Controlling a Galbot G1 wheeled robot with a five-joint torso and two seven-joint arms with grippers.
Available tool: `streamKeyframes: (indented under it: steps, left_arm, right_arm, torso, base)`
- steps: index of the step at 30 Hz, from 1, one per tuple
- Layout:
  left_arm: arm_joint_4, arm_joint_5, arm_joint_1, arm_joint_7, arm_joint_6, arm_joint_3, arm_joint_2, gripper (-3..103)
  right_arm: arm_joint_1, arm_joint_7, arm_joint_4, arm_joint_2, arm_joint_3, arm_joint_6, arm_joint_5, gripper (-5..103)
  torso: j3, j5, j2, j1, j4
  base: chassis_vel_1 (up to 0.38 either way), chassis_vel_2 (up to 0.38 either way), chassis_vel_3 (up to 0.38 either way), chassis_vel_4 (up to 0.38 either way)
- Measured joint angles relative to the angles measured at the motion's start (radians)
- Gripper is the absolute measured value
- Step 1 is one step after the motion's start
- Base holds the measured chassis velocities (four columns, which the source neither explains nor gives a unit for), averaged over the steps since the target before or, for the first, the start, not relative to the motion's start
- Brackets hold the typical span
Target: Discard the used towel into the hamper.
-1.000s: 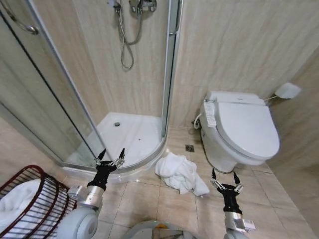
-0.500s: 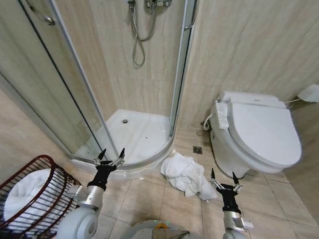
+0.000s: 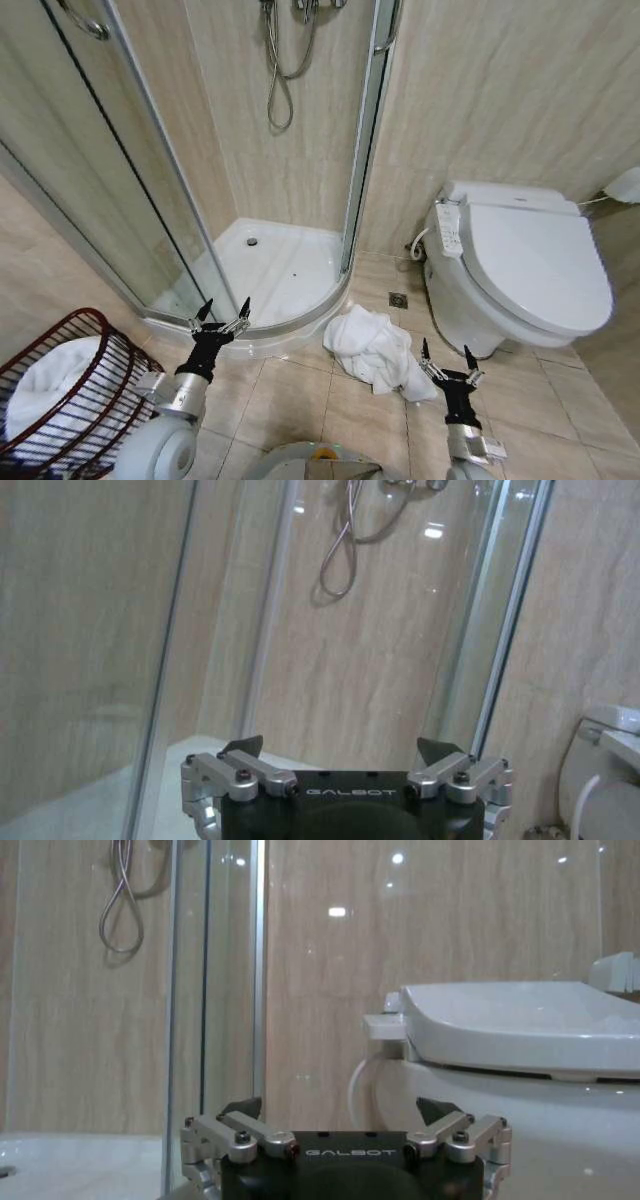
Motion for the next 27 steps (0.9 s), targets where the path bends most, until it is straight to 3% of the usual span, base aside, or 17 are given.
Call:
streamKeyframes:
  steps: [14, 27]
  left_arm:
    - [0.0, 0.0, 0.0, 0.0, 0.0, 0.0, 0.0, 100]
    - [0.0, 0.0, 0.0, 0.0, 0.0, 0.0, 0.0, 100]
  right_arm:
    - [0.005, -0.003, 0.0, 0.001, 0.002, 0.007, 0.011, 100]
    - [0.012, 0.012, -0.018, -0.007, 0.012, 0.005, -0.003, 100]
  torso:
    - [0.0, 0.0, -0.001, 0.0, 0.0001]
    - [0.001, 0.0, 0.001, 0.0, -0.0001]
  base:
    - [0.009, -0.01, -0.008, 0.009]
    - [0.133, -0.11, -0.137, 0.123]
